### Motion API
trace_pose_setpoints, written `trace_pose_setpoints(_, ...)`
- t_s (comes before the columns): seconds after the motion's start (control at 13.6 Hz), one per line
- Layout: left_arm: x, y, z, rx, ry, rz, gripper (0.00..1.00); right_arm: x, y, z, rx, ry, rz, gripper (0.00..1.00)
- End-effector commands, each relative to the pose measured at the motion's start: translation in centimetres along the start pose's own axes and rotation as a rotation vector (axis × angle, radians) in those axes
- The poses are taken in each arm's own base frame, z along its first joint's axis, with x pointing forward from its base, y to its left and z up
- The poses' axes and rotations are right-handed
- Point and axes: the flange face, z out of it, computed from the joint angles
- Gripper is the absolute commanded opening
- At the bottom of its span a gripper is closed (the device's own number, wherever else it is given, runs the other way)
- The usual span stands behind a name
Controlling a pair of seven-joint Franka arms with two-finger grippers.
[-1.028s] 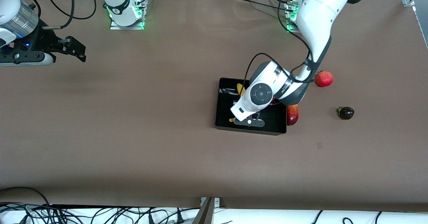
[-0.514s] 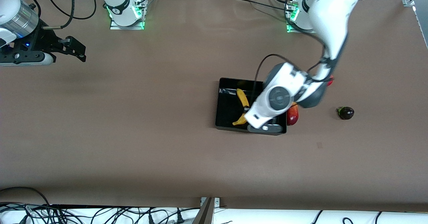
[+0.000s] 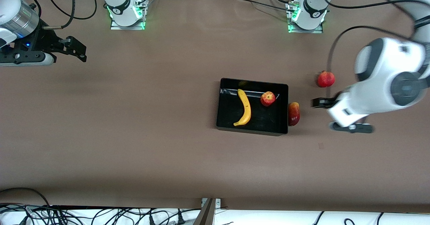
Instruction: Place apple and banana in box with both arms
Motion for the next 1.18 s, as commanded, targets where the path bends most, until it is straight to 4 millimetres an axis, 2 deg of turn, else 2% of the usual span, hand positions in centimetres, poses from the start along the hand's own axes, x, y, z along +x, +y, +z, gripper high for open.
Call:
trace_pose_setpoints(0.0, -2.9, -1.8, -4.7, 0.068, 0.015, 0.032, 1.00, -0.1, -0.2, -0.5, -0.010, 0.002, -0.005, 1.00)
trace_pose_setpoints(0.07, -4.7, -3.4, -5.3, 0.072, 0.014, -0.001, 1.00, -0.1, -0.2, -0.5, -0.010, 0.002, -0.005, 1.00)
trace_pose_setpoints(0.22, -8.3, -3.7, -6.2, 0.029, 0.051, 0.018, 1.00, -0.1, -0.2, -0.6, -0.010, 0.005, -0.005, 1.00)
trace_pose_setpoints(0.37, -10.6, -5.1, -6.1, -0.031, 0.122, -0.024, 1.00, 0.0, -0.3, -0.6, -0.006, 0.009, -0.005, 1.00)
trace_pose_setpoints(0.44, -11.8, -5.6, -7.6, -0.022, 0.204, -0.040, 1.00, -0.1, -0.2, -0.6, -0.007, 0.003, -0.005, 1.00)
trace_pose_setpoints(0.51, -12.7, -5.8, -8.2, -0.021, 0.246, -0.045, 1.00, -0.2, -0.3, -0.7, -0.005, 0.006, -0.005, 1.00)
trace_pose_setpoints(0.66, -12.2, -5.6, -7.0, -0.032, 0.218, -0.022, 1.00, 0.2, -0.2, -0.5, -0.003, 0.018, -0.002, 1.00)
trace_pose_setpoints(0.88, -11.9, -5.2, -7.0, -0.012, 0.205, -0.013, 1.00, 0.3, -0.3, -0.7, -0.002, 0.029, -0.003, 1.00)
trace_pose_setpoints(1.1, -11.4, -5.8, -7.0, 0.037, 0.195, -0.009, 1.00, 0.1, -0.3, -0.7, -0.001, 0.021, -0.003, 1.00)
